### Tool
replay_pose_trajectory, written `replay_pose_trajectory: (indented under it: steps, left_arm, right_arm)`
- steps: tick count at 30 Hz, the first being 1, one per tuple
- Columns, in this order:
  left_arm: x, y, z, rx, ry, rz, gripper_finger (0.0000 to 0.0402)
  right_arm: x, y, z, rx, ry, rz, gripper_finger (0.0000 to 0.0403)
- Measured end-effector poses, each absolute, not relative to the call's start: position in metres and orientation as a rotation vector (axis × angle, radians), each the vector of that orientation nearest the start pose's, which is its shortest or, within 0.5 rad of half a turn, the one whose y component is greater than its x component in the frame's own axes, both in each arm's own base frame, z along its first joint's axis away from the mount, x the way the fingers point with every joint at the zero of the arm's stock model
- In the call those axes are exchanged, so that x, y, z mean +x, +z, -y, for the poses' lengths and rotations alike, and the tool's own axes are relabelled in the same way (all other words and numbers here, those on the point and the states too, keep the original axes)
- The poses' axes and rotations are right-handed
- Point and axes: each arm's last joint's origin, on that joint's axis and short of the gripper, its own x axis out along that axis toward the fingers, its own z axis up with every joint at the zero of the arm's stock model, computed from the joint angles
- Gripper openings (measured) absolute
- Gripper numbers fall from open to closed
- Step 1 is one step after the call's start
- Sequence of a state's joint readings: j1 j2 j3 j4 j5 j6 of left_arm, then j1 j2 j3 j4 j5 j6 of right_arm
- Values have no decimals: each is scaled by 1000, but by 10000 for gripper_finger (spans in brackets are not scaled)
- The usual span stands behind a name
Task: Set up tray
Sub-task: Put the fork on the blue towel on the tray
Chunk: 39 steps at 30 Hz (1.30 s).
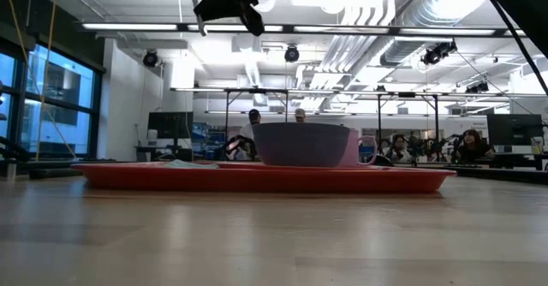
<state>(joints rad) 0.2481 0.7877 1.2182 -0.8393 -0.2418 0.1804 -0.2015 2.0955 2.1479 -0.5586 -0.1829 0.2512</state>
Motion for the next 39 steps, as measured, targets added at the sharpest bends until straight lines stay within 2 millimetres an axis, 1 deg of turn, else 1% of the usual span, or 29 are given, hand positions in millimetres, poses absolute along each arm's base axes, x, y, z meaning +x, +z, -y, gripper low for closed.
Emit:
replay_pose_trajectory:
  steps: [3, 6, 9, 13, 15, 18, 22, 26, 28, 30, 32, 35, 39]
  left_arm:
    - [115, 410, -39, 145, 534, -450, 234]
    - [117, 411, -39, 131, 555, -430, 255]
    - [118, 410, -40, 121, 566, -433, 258]
    - [121, 410, -42, 116, 595, -438, 249]
    - [121, 409, -42, 104, 598, -438, 245]
    - [121, 409, -42, 90, 601, -433, 242]
    - [121, 409, -43, 40, 646, -418, 241]
    - [126, 409, -47, -9, 776, -390, 241]
    - [135, 411, -50, -17, 815, -352, 241]
    - [148, 416, -53, -17, 813, -290, 241]
    - [163, 419, -57, 6, 802, -243, 241]
    - [182, 417, -62, 30, 810, -229, 241]
    - [193, 411, -66, 22, 841, -248, 241]
  right_arm:
    - [468, 359, 92, 335, -79, -495, 5]
    - [467, 360, 95, 317, -85, -491, 5]
    - [465, 362, 104, 297, -101, -475, 5]
    - [462, 362, 120, 268, -149, -465, 5]
    - [460, 362, 127, 235, -244, -463, 5]
    - [458, 362, 133, 191, -433, -459, 5]
    - [457, 363, 132, 96, -635, -457, 5]
    - [460, 366, 124, -3, -710, -430, 5]
    - [463, 369, 120, -43, -728, -404, 5]
    - [469, 369, 117, -80, -722, -369, 5]
    - [473, 364, 115, -106, -722, -374, 5]
    - [476, 360, 114, -107, -725, -384, 5]
    - [475, 360, 116, -114, -742, -388, 5]
